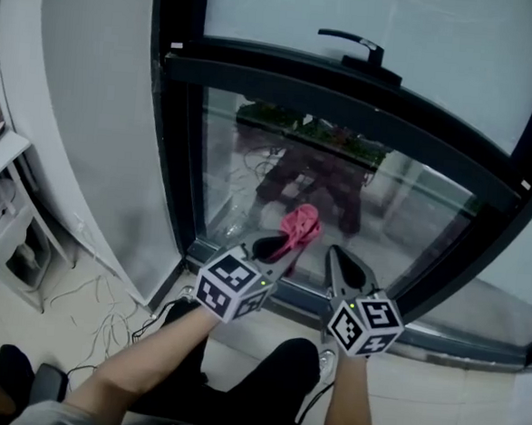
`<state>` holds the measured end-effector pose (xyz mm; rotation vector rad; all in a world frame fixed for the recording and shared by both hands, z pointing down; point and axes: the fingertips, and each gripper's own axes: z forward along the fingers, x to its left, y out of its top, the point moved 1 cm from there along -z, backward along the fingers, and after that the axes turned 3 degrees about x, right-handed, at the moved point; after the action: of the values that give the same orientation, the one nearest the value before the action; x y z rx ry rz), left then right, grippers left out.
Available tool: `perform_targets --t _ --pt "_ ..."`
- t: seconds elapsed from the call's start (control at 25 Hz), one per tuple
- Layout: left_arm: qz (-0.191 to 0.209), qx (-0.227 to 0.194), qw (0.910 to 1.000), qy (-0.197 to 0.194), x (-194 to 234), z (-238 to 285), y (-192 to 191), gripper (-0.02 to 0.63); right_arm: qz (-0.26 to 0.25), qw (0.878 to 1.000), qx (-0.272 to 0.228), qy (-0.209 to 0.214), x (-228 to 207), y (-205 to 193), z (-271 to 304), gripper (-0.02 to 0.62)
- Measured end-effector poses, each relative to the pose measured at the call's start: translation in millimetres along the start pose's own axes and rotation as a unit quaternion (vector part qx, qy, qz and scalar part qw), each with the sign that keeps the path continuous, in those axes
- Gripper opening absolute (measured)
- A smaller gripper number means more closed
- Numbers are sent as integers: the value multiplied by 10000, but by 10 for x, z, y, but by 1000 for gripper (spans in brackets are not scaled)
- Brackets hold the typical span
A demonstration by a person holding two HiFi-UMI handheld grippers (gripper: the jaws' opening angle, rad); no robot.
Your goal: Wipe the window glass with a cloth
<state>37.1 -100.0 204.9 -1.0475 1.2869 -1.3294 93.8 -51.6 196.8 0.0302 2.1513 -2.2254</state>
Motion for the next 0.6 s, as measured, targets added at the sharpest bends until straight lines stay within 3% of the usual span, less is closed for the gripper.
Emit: perform_targets --t 0.6 --pt "-117 73 9999 26 -50 16 -162 44 76 9998 -152 97 -1 79 -43 0"
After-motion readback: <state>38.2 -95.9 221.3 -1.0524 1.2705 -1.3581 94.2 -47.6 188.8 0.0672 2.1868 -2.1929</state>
